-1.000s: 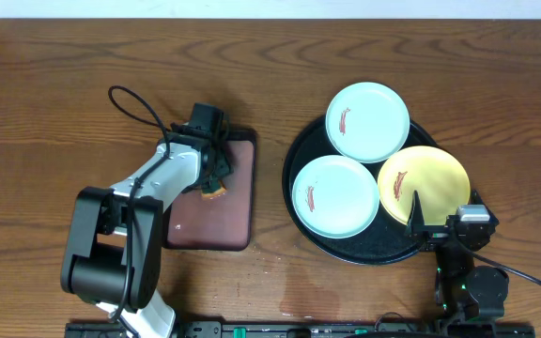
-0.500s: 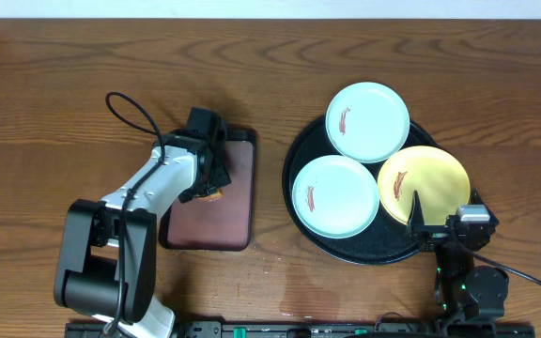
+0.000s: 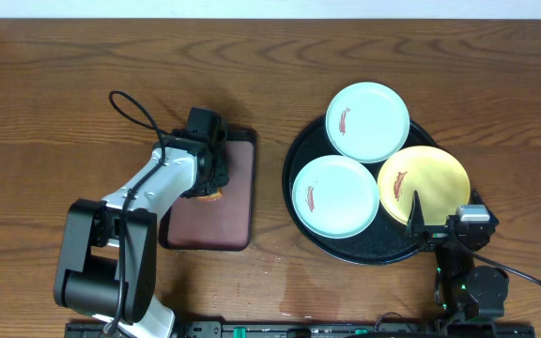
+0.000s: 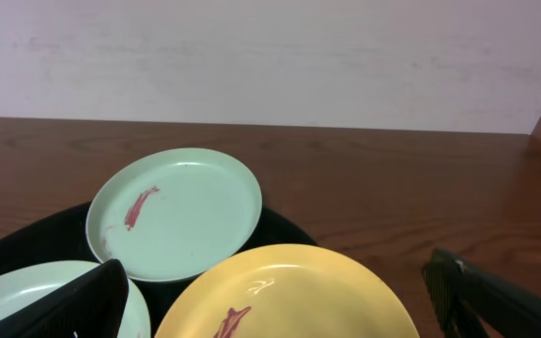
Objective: Clean dirty plates on tray and stack at the side
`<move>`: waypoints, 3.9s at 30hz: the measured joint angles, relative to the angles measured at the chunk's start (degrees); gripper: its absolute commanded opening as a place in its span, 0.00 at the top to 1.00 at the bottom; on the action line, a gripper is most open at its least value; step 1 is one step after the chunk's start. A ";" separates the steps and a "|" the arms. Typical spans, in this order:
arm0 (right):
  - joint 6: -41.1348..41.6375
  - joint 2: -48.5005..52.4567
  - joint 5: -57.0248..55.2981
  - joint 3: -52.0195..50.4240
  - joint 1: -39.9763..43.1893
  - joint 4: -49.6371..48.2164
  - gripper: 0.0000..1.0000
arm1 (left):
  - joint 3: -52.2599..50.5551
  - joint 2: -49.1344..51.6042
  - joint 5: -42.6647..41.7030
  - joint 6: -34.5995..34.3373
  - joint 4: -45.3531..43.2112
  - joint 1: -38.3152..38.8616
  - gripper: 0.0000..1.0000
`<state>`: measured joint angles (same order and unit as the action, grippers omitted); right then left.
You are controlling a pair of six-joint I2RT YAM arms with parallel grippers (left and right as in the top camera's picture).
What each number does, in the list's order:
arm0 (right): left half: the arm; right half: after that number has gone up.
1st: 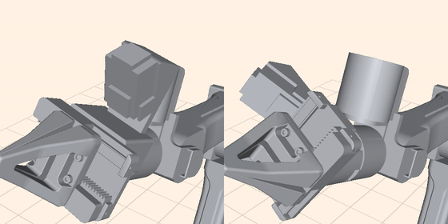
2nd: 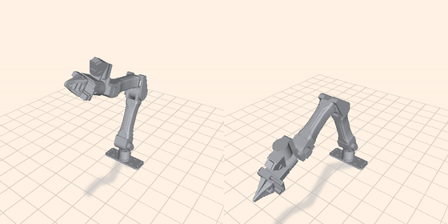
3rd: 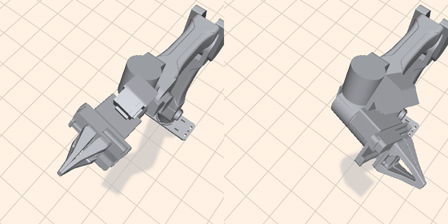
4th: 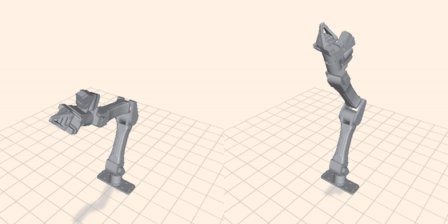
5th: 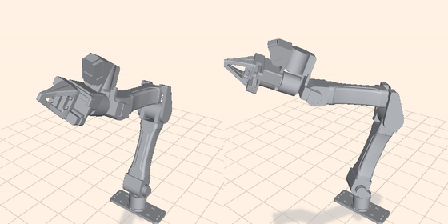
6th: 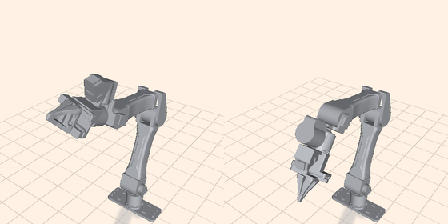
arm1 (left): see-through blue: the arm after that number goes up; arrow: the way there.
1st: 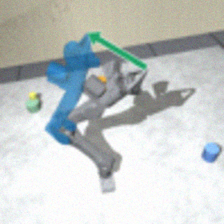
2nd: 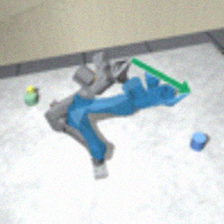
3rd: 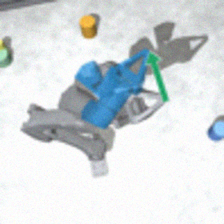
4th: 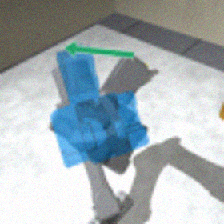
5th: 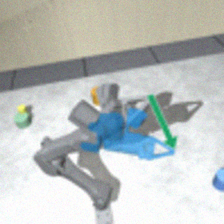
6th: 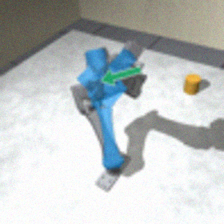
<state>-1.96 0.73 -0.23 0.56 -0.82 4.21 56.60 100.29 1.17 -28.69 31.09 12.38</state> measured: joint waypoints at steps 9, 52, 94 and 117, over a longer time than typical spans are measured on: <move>0.00 0.00 0.00 0.00 0.00 0.00 0.01 | 0.00 0.00 -1.03 0.42 0.00 0.00 0.93; -0.02 0.00 0.00 0.00 0.00 0.00 0.01 | -6.43 -25.51 -15.08 -29.88 5.99 0.00 0.92; 0.00 0.00 0.00 0.00 0.00 0.02 0.01 | -6.43 -38.69 -43.87 -79.14 3.67 -12.72 0.93; 0.00 0.00 0.00 0.00 0.00 0.00 0.01 | -6.43 -38.69 -44.57 -79.52 0.00 -12.76 0.92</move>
<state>-1.96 0.73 -0.23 0.56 -0.82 4.21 50.17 61.60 -43.40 -108.20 31.09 -0.38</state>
